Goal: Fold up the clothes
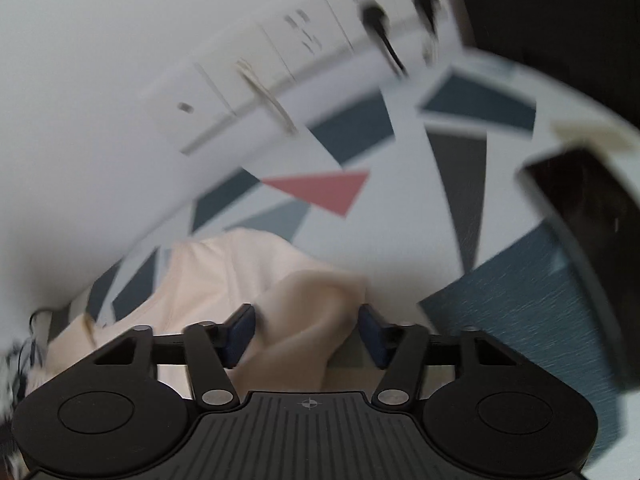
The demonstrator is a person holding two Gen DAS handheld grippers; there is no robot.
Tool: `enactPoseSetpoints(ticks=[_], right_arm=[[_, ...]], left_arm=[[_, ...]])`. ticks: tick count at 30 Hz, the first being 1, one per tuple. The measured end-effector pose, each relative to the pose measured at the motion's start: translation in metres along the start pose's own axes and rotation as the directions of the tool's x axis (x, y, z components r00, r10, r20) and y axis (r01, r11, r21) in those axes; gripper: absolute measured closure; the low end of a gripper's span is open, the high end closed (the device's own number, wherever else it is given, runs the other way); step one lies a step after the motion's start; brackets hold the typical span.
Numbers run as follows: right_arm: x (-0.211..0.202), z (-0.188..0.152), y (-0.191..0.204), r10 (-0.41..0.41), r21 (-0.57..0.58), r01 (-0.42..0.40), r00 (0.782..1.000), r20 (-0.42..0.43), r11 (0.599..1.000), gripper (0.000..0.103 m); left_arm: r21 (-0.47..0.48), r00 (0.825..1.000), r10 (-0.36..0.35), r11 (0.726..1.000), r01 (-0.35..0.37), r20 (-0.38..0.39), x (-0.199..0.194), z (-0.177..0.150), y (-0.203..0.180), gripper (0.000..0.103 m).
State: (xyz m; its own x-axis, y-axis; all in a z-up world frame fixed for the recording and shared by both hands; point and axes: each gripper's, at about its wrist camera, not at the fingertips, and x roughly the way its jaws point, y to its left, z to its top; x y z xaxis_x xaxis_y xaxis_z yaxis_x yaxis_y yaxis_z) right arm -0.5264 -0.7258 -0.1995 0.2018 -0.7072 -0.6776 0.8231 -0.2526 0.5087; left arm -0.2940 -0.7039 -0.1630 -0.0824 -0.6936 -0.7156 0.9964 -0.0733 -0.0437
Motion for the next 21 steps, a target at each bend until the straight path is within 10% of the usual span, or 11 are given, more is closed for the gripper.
enactPoseSetpoints(ticks=[2, 4, 10, 13, 16, 21], right_arm=[[0.001, 0.004, 0.007, -0.022, -0.023, 0.023, 0.999, 0.045, 0.999, 0.091], [-0.004, 0.008, 0.018, -0.056, -0.095, 0.067, 0.991, 0.118, 0.993, 0.093], [0.011, 0.016, 0.022, -0.197, -0.241, 0.206, 0.979, 0.059, 0.948, 0.09], [0.001, 0.016, 0.037, -0.252, -0.292, 0.279, 0.959, 0.127, 0.915, 0.065], [-0.011, 0.023, 0.059, -0.172, -0.315, 0.233, 0.963, 0.209, 0.92, 0.065], [0.039, 0.009, 0.109, -0.082, -0.487, 0.088, 0.996, 0.033, 0.869, 0.07]], left_arm=[[-0.01, 1.0, 0.007, 1.0, -0.007, 0.003, -0.004, 0.0, 0.005, 0.049], [-0.017, 1.0, 0.017, 1.0, -0.017, -0.022, 0.0, -0.002, 0.01, 0.049], [-0.062, 0.998, -0.001, 0.998, -0.003, -0.06, 0.013, -0.01, 0.018, 0.048], [-0.085, 0.998, -0.015, 0.996, 0.009, -0.066, 0.012, -0.012, 0.024, 0.046], [-0.091, 0.998, -0.017, 0.996, 0.012, -0.056, 0.003, -0.012, 0.031, 0.045], [-0.074, 0.999, -0.006, 0.997, 0.002, -0.052, -0.005, -0.018, 0.038, 0.041]])
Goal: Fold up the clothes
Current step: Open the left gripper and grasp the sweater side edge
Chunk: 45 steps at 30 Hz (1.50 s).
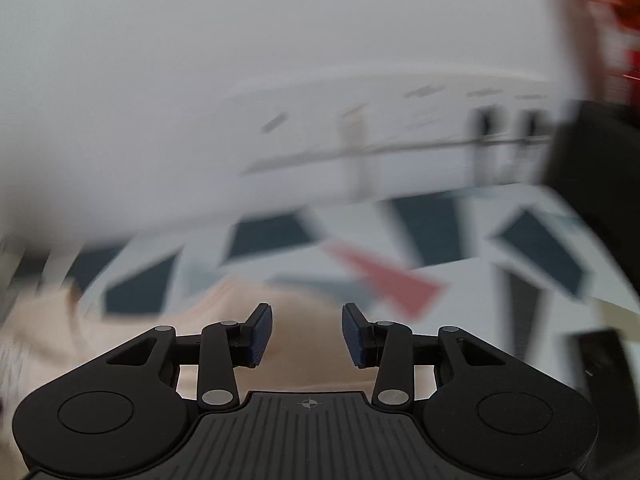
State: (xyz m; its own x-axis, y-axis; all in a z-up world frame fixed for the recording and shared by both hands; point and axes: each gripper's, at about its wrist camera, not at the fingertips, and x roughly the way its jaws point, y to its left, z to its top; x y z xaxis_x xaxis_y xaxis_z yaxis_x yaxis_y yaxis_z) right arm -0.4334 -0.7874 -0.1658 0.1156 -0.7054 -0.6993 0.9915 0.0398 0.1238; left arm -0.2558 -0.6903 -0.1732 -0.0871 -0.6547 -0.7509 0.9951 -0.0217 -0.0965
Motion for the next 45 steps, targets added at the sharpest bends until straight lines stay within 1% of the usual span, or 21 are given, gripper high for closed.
enactPoseSetpoints(ticks=[2, 3, 7, 9, 11, 12, 13, 14, 16, 17, 18, 20, 23, 27, 29, 31, 35, 38, 43, 44, 45], right_arm=[[0.028, -0.005, 0.02, -0.032, -0.087, 0.026, 0.997, -0.071, 0.996, 0.071], [0.039, -0.006, 0.025, -0.054, -0.103, 0.045, 0.995, -0.081, 0.994, 0.071], [0.066, 0.01, 0.028, -0.096, -0.059, 0.093, 0.994, -0.056, 0.994, 0.064], [0.072, 0.018, 0.026, -0.104, -0.028, 0.103, 0.993, -0.059, 0.994, 0.064], [0.067, 0.02, 0.027, -0.1, -0.007, 0.1, 0.994, -0.049, 0.995, 0.065], [0.058, 0.019, 0.028, -0.088, 0.004, 0.088, 0.996, -0.02, 0.996, 0.059], [0.05, 0.017, 0.028, -0.076, 0.015, 0.076, 0.997, 0.01, 0.997, 0.043], [0.04, 0.015, 0.028, -0.062, 0.024, 0.061, 0.997, 0.041, 0.998, 0.037], [0.019, 0.01, 0.029, -0.009, 0.035, 0.006, 0.995, 0.095, 0.999, 0.034], [0.01, 0.007, 0.03, 0.013, 0.039, -0.018, 0.994, 0.109, 0.999, 0.032], [0.002, 0.004, 0.032, 0.031, 0.04, -0.036, 0.992, 0.121, 0.999, 0.027], [-0.013, -0.002, 0.04, 0.065, 0.026, -0.069, 0.988, 0.143, 0.997, 0.024], [-0.033, -0.011, 0.059, 0.101, -0.045, -0.095, 0.982, 0.161, 0.994, 0.021], [-0.054, -0.017, 0.082, 0.137, -0.106, -0.123, 0.981, 0.136, 0.987, 0.021], [-0.064, -0.019, 0.09, 0.138, -0.116, -0.124, 0.983, 0.125, 0.985, 0.021], [-0.074, -0.023, 0.097, 0.114, -0.125, -0.098, 0.986, 0.125, 0.987, 0.021], [-0.097, -0.033, 0.101, 0.059, -0.068, -0.051, 0.991, 0.121, 0.996, 0.021], [-0.113, -0.041, 0.106, 0.028, -0.029, -0.025, 0.993, 0.117, 0.999, 0.021], [-0.143, -0.051, 0.126, 0.002, -0.017, 0.0, 0.99, 0.138, 1.0, 0.021], [-0.148, -0.052, 0.129, 0.0, -0.02, 0.003, 0.99, 0.143, 1.0, 0.021], [-0.154, -0.053, 0.132, -0.002, -0.022, 0.005, 0.989, 0.149, 1.0, 0.021]], left_arm=[[-0.001, 1.0, 0.004, 1.0, -0.004, 0.0, 0.0, -0.002, 0.001, 0.041], [-0.002, 1.0, 0.006, 1.0, -0.006, 0.002, 0.0, -0.002, 0.001, 0.041], [-0.01, 1.0, 0.012, 1.0, -0.012, 0.006, 0.003, -0.003, 0.003, 0.039], [-0.029, 1.0, 0.003, 1.0, -0.003, 0.009, -0.004, -0.003, 0.006, 0.037], [-0.045, 1.0, -0.001, 0.999, 0.002, 0.013, -0.017, -0.004, 0.01, 0.037], [-0.046, 1.0, 0.005, 0.999, -0.004, 0.026, -0.028, -0.007, 0.014, 0.035], [-0.047, 0.999, 0.012, 0.999, -0.01, 0.039, -0.04, -0.01, 0.018, 0.033], [-0.054, 0.998, 0.027, 0.998, -0.024, 0.058, -0.055, -0.016, 0.024, 0.03], [-0.09, 0.994, 0.074, 0.994, -0.067, 0.082, -0.085, -0.032, 0.039, 0.026], [-0.118, 0.991, 0.106, 0.988, -0.095, 0.085, -0.1, -0.043, 0.047, 0.025], [-0.147, 0.987, 0.137, 0.981, -0.123, 0.087, -0.116, -0.053, 0.055, 0.025], [-0.203, 0.976, 0.199, 0.963, -0.178, 0.089, -0.146, -0.074, 0.072, 0.022], [-0.257, 0.949, 0.315, 0.92, -0.296, 0.032, -0.18, -0.117, 0.095, 0.017], [-0.264, 0.917, 0.394, 0.879, -0.396, -0.063, -0.201, -0.169, 0.114, 0.017], [-0.259, 0.911, 0.403, 0.874, -0.412, -0.09, -0.205, -0.189, 0.12, 0.017], [-0.258, 0.916, 0.386, 0.879, -0.402, -0.109, -0.206, -0.206, 0.127, 0.017], [-0.21, 0.932, 0.337, 0.91, -0.358, -0.132, -0.209, -0.242, 0.133, 0.017], [-0.131, 0.934, 0.332, 0.928, -0.348, -0.13, -0.202, -0.261, 0.134, 0.017], [0.026, 0.941, 0.326, 0.945, -0.325, -0.094, -0.182, -0.267, 0.13, 0.018], [0.059, 0.946, 0.312, 0.95, -0.308, -0.086, -0.181, -0.268, 0.13, 0.027], [0.091, 0.951, 0.298, 0.953, -0.29, -0.078, -0.18, -0.269, 0.129, 0.042]])
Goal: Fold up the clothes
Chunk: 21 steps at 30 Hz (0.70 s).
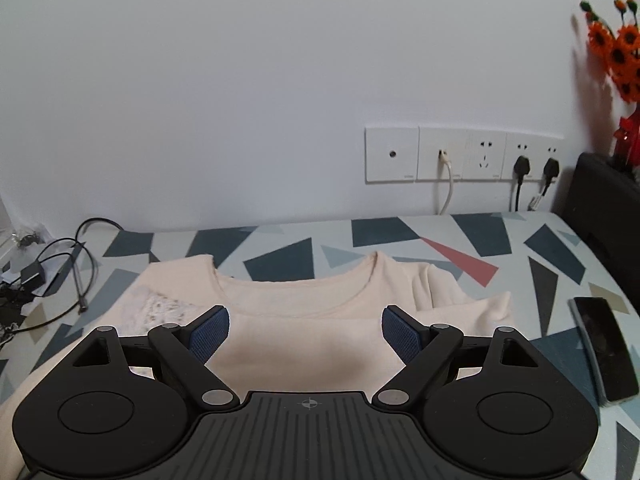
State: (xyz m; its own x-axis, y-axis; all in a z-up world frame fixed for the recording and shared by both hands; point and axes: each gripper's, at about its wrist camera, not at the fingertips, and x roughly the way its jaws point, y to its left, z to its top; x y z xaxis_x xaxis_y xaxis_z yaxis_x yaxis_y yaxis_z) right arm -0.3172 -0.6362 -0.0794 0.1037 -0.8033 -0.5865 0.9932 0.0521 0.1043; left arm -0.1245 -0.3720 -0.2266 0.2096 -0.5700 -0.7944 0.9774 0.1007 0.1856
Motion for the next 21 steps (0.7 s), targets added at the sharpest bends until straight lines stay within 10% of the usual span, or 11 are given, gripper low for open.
enactPoseSetpoints(ticks=[4, 13, 21], right_arm=[[-0.019, -0.002, 0.006, -0.008, -0.004, 0.008, 1.0, 0.026, 1.0, 0.021], [-0.042, -0.008, 0.0, 0.004, 0.075, -0.009, 0.997, 0.074, 0.997, 0.021], [-0.05, -0.004, -0.028, 0.006, 0.153, -0.022, 0.994, 0.106, 0.988, 0.021]], left_arm=[[0.099, 1.0, 0.0, 0.995, -0.001, 0.009, -0.011, -0.008, 0.003, 0.094], [-0.204, 0.973, -0.081, 0.971, 0.126, 0.217, -0.109, 0.041, 0.091, 0.097], [-0.402, 0.842, -0.124, 0.836, 0.374, 0.525, -0.168, 0.168, 0.166, 0.097]])
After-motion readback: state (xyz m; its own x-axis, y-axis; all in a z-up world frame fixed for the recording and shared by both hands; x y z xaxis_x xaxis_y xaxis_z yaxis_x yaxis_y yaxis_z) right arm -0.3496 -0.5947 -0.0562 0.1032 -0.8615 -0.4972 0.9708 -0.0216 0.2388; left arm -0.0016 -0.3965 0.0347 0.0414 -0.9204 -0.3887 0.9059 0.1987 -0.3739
